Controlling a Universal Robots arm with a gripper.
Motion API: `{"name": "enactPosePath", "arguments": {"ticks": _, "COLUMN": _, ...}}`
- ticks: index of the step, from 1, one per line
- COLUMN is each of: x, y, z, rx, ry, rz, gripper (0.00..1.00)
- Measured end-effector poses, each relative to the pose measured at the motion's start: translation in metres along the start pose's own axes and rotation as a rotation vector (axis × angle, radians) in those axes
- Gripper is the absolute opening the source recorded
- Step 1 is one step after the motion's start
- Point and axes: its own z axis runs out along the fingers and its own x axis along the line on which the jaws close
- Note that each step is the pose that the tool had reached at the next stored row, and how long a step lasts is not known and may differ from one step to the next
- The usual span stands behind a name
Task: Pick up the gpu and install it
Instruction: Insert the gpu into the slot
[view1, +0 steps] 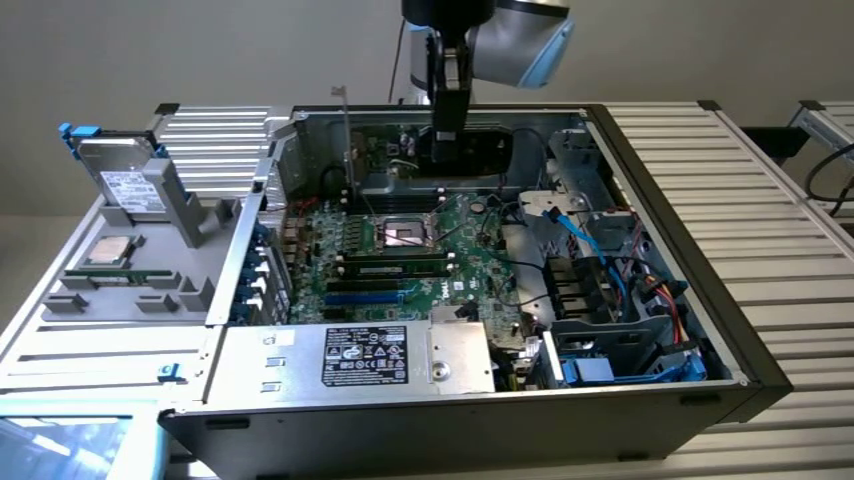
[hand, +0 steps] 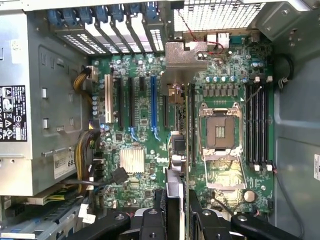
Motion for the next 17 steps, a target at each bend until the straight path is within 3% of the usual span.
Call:
{"name": "enactPosePath", "arguments": {"ticks": 6, "x": 0.010, "y": 0.0080, "z": 0.0080, "rx": -0.0004, "ry": 0.0005, "rz": 0.000, "gripper": 0.28}}
{"name": "enactPosePath", "arguments": {"ticks": 12, "x": 0.014, "y": 0.0304, "z": 0.0187, "rx": -0.0011, "ry": 0.0006, "rz": 0.000, "gripper": 0.28}}
{"name": "enactPosePath", "arguments": {"ticks": 17, "x": 0.016, "y": 0.0433, "z": 0.0261, "rx": -0.0067, "ry": 0.0009, "rz": -0.001, "gripper": 0.28}}
